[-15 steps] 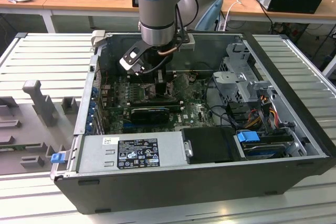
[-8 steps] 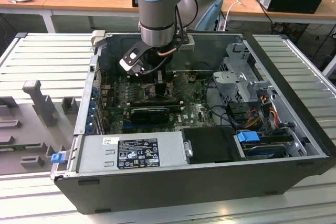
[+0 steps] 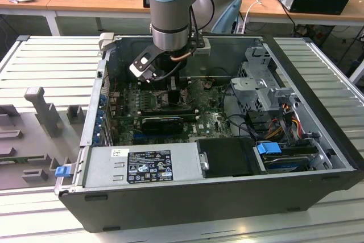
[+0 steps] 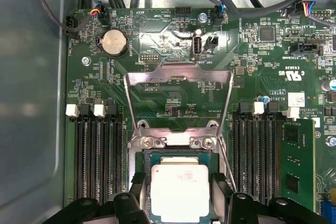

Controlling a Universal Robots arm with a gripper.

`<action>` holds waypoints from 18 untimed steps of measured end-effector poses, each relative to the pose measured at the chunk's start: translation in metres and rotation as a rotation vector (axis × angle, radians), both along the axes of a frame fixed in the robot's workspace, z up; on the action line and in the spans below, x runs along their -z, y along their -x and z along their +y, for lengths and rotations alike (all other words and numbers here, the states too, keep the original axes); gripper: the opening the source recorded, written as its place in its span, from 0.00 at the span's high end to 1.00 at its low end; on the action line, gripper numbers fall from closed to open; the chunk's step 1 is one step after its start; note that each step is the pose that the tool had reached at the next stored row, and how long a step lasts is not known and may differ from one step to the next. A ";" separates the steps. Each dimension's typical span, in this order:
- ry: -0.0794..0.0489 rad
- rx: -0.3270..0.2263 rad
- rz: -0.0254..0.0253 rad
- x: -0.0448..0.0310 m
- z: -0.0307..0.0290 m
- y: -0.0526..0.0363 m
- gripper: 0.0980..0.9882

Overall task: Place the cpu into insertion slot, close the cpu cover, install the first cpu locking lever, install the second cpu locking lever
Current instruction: 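Place the cpu into insertion slot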

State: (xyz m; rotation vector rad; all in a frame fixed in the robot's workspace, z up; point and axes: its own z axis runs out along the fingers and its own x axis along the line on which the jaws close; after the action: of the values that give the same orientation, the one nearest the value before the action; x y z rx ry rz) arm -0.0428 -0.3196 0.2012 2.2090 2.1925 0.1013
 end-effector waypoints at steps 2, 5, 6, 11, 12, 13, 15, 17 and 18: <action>-0.002 0.000 0.0000 0.0005 0.0010 -0.0001 0.43; -0.003 0.000 0.0001 0.0010 0.0010 0.0000 0.43; -0.003 0.000 -0.0001 0.0011 0.0007 0.0000 0.43; -0.003 0.000 0.0001 -0.0148 0.0005 0.0000 0.43; -0.003 0.000 0.0000 -0.0162 0.0005 0.0000 0.43; -0.003 0.000 0.0000 -0.0174 0.0005 0.0000 0.45; -0.003 0.000 0.0000 -0.0187 0.0006 0.0000 0.59; -0.003 0.000 0.0000 -0.0195 0.0005 0.0000 0.66; -0.003 0.000 0.0000 -0.0196 0.0005 0.0000 0.73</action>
State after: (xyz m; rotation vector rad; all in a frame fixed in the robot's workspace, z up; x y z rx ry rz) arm -0.0427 -0.3190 0.2208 2.2104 2.1941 0.1048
